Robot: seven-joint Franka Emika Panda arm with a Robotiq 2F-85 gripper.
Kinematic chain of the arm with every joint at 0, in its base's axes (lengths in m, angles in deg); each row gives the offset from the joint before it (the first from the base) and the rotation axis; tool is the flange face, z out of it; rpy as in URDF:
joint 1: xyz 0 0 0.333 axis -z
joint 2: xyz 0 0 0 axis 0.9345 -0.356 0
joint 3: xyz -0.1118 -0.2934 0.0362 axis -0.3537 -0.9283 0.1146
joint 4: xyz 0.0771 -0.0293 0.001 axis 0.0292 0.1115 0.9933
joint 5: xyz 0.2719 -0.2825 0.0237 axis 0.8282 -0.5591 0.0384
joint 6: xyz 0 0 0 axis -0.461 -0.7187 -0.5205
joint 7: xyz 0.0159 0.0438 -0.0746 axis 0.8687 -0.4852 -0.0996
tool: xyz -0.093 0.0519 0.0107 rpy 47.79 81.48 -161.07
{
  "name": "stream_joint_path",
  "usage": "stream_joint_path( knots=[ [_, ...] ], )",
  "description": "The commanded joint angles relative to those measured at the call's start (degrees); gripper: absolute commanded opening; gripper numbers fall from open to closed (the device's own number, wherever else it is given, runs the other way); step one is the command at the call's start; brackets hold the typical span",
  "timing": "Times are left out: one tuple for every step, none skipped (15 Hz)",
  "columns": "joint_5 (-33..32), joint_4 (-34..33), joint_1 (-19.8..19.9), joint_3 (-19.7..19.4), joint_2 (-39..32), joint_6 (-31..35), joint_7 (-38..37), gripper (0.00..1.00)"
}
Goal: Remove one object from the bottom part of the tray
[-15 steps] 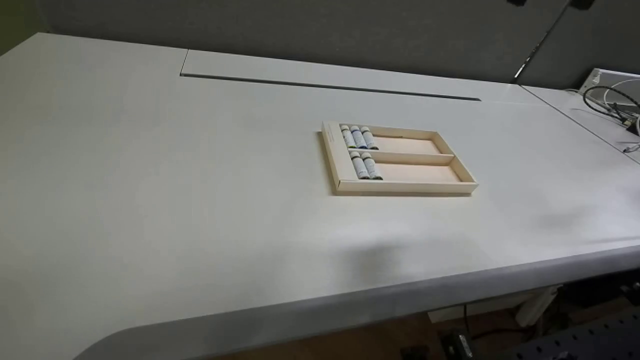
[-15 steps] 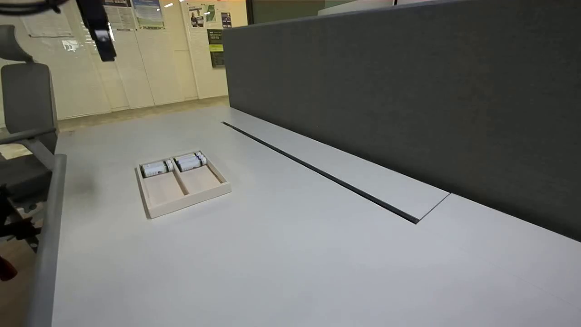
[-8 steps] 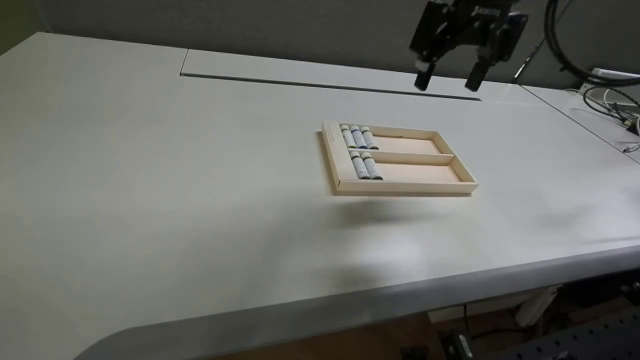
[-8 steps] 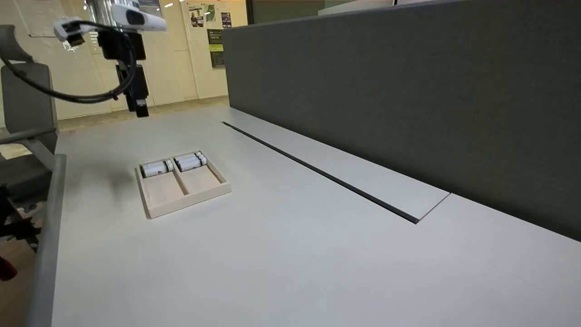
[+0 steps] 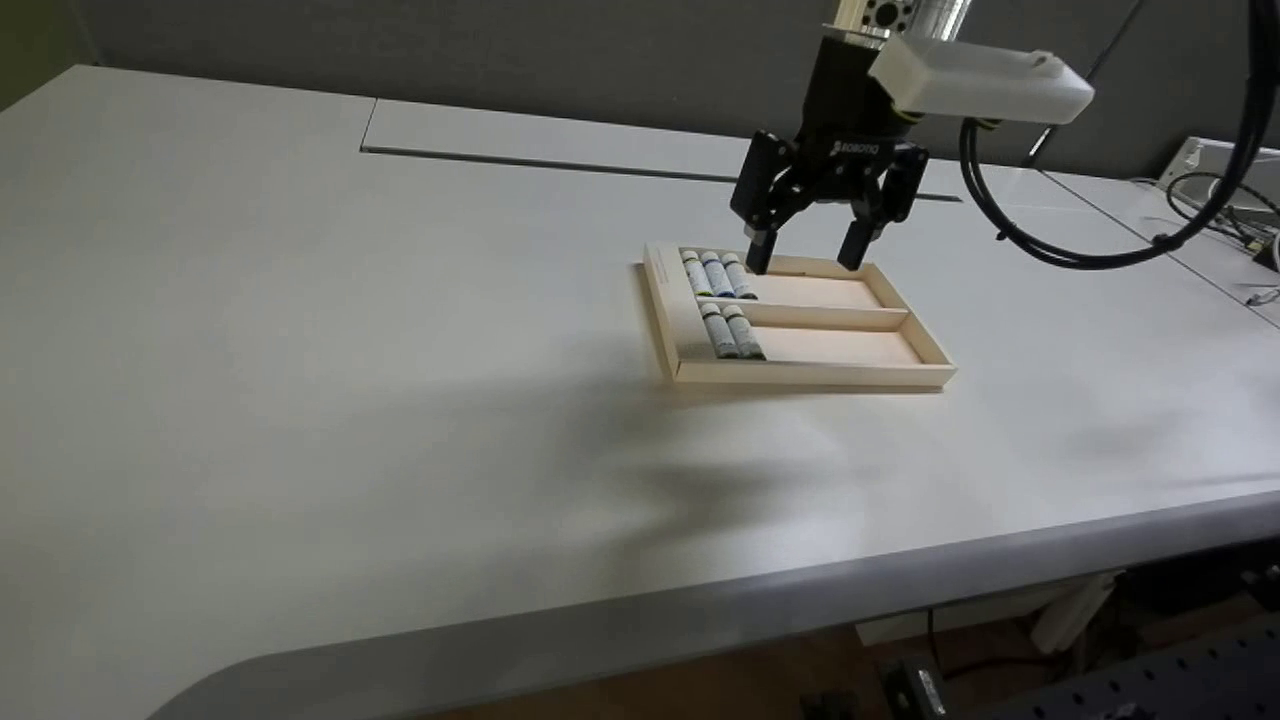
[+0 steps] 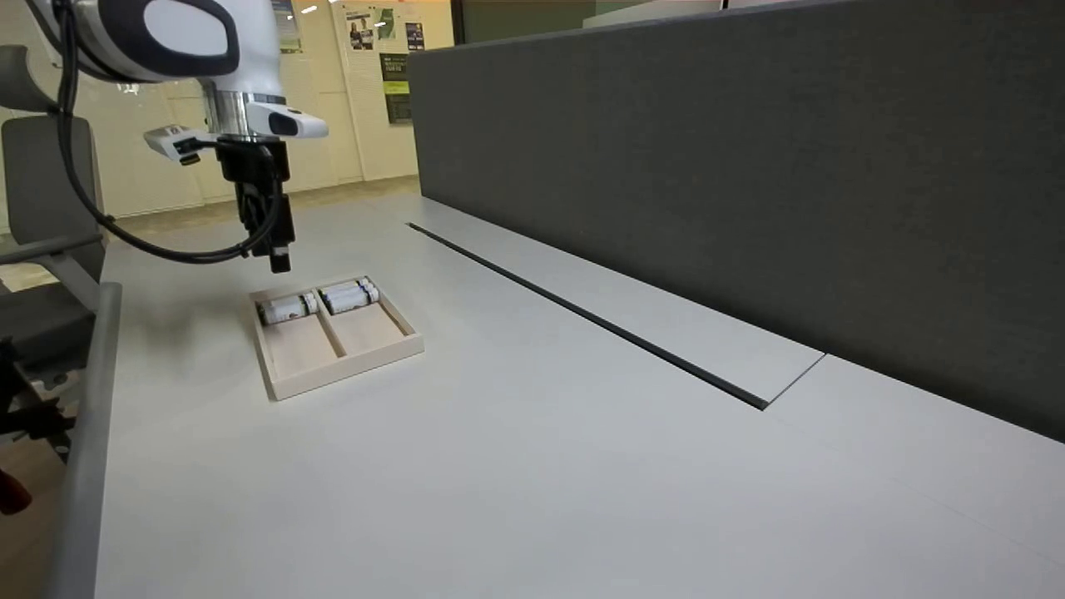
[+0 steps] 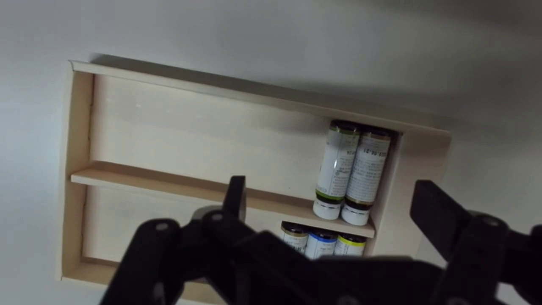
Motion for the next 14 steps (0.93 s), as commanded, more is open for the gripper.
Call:
stream_joint_path(
  knots=[
    [0.25, -0.81, -2.13, -2.50, -2.13, 2.73, -2.17, 1.00],
    [0.41, -0.71, -2.34, -2.82, -2.47, 3.14, -2.14, 1.00],
    [0.22, -0.83, -2.74, -3.33, -2.87, 3.38, -2.56, 1.00],
    [-0.48, -1.43, -3.49, -4.19, -3.25, 1.96, -3.78, 1.00],
    [0.62, -0.16, -2.51, -3.27, -2.57, 3.05, -0.26, 1.00],
    [0.54, -0.24, -2.80, -3.67, -2.83, 3.04, -0.54, 1.00],
    [0.50, -0.30, -3.00, -3.90, -2.97, 3.03, -0.69, 1.00],
    [0.48, -0.34, -3.12, -3.98, -3.04, 3.03, -0.84, 1.00],
    [0.47, -0.38, -3.19, -4.01, -3.06, 3.02, -0.96, 1.00],
    [0.47, -0.41, -3.25, -4.01, -3.06, 3.01, -1.06, 1.00],
    [0.47, -0.43, -3.28, -4.02, -3.06, 3.01, -1.14, 1.00],
    [0.47, -0.44, -3.29, -4.03, -3.06, 3.01, -1.18, 1.00],
    [0.68, -0.45, -3.15, -3.96, -3.76, 3.91, -0.87, 1.00],
    [0.83, -0.50, -3.09, -4.02, -4.43, 4.61, -0.88, 1.00]
  ],
)
